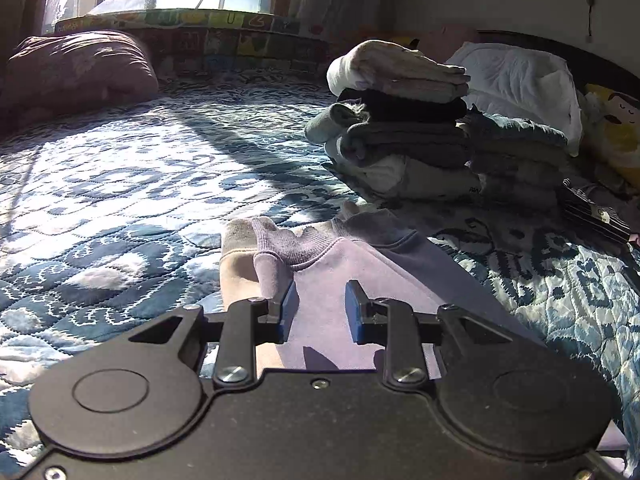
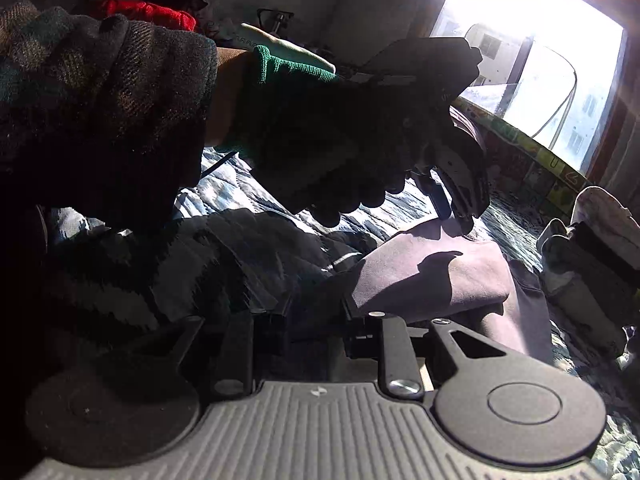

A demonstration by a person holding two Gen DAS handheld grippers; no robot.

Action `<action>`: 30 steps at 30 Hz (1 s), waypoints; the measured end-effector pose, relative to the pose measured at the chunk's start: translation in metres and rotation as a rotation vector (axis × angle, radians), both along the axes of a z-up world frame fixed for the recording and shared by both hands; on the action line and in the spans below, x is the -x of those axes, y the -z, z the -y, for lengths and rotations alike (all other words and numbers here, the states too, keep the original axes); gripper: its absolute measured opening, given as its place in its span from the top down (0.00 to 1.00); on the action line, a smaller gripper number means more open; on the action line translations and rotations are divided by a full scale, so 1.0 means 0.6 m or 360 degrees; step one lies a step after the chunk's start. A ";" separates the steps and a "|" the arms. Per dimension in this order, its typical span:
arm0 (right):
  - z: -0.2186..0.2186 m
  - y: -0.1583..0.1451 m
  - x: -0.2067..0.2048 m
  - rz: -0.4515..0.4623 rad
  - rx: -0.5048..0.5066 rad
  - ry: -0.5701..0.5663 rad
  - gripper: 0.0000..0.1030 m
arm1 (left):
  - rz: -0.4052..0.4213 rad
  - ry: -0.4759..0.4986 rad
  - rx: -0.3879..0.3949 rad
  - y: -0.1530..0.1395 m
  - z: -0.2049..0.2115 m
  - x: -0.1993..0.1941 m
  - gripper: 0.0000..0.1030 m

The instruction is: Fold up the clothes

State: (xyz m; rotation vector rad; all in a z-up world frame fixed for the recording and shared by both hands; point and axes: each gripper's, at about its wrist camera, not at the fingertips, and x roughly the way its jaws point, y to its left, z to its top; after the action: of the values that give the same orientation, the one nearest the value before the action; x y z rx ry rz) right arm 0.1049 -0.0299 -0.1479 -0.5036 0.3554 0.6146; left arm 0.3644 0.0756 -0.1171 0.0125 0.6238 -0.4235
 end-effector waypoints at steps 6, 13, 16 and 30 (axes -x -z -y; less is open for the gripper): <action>0.009 0.008 -0.005 -0.0012 -0.0057 0.0004 0.75 | -0.0006 -0.0124 -0.0001 -0.004 -0.021 -0.029 0.75; 0.010 0.008 -0.003 -0.0003 -0.0073 -0.0001 0.75 | 0.0042 0.0062 -0.0092 -0.002 0.034 -0.043 0.75; 0.011 0.009 -0.006 -0.0008 -0.0082 0.0001 0.75 | -0.0041 -0.0048 -0.0052 0.028 0.018 -0.076 0.74; 0.122 -0.071 0.033 -0.0124 -0.0425 0.0169 0.67 | 0.0060 -0.0273 0.0113 -0.043 -0.023 0.089 0.46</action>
State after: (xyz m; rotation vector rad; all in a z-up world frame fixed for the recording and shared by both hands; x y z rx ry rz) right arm 0.0849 -0.1032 -0.1055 -0.2039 0.3653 0.5692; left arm 0.3110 0.0891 -0.0916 -0.0997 0.5676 -0.2787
